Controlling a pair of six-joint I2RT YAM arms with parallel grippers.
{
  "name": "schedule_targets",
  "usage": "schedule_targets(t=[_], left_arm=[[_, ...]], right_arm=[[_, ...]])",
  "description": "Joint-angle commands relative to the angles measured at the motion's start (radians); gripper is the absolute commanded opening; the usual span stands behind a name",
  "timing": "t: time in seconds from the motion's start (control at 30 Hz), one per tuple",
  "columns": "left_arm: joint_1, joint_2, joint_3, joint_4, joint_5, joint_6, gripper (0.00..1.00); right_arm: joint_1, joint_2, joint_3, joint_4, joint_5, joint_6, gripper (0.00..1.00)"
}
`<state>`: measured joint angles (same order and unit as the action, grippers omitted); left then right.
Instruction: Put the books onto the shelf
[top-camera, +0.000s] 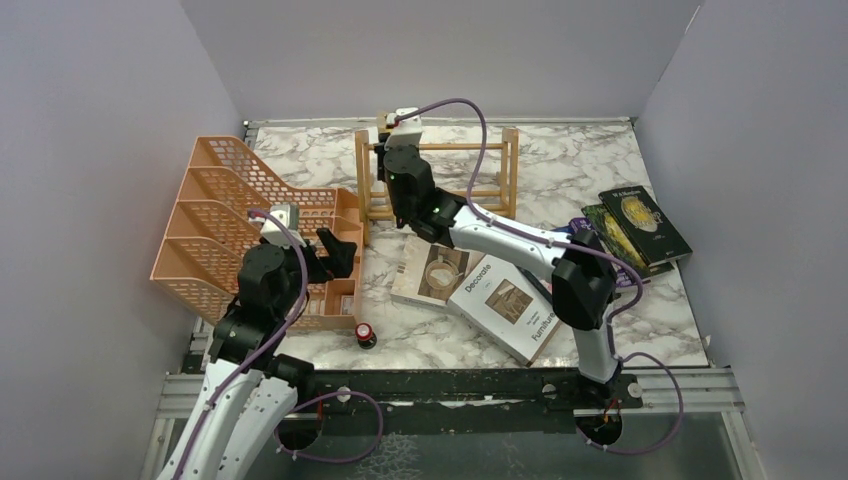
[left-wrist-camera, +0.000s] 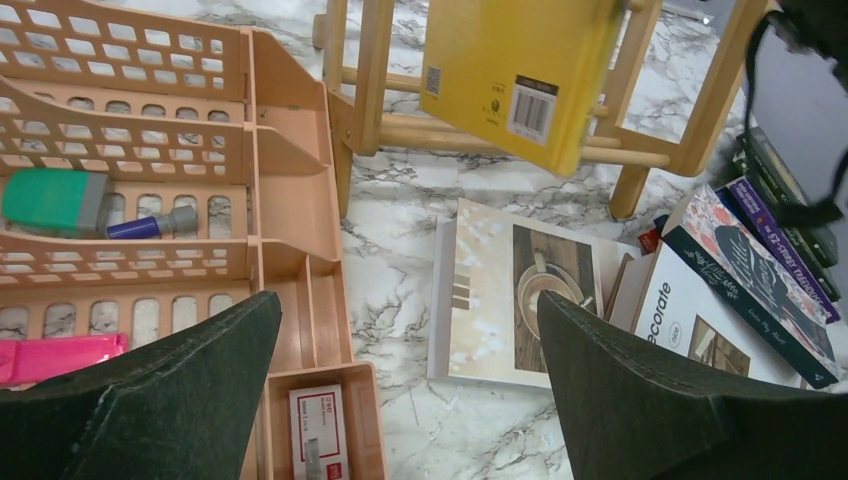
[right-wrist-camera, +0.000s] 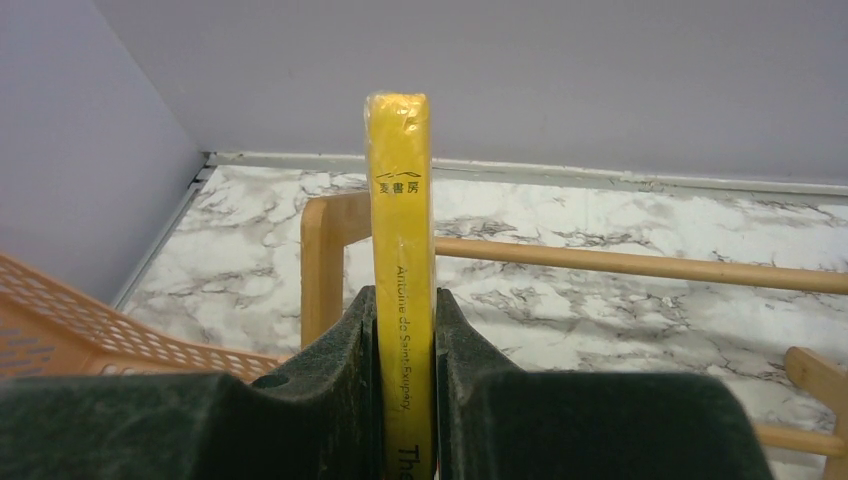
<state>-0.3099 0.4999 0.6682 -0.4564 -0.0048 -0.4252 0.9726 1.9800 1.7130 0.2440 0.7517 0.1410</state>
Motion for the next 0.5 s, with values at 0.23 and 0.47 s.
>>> schedule_targets(t=[0.23,0.47], left_arm=[[-0.007,-0.039,-0.047,0.083,0.048,-0.008,0.99],[-0.006,-0.019,-0.049,0.084,0.045,-0.002,0.99]], right_arm=[[-0.015,0.132,0.111,0.106,-0.003,0.012,0.01],[-0.015,0.235,0.184,0.203,-0.004,-0.013,0.01]])
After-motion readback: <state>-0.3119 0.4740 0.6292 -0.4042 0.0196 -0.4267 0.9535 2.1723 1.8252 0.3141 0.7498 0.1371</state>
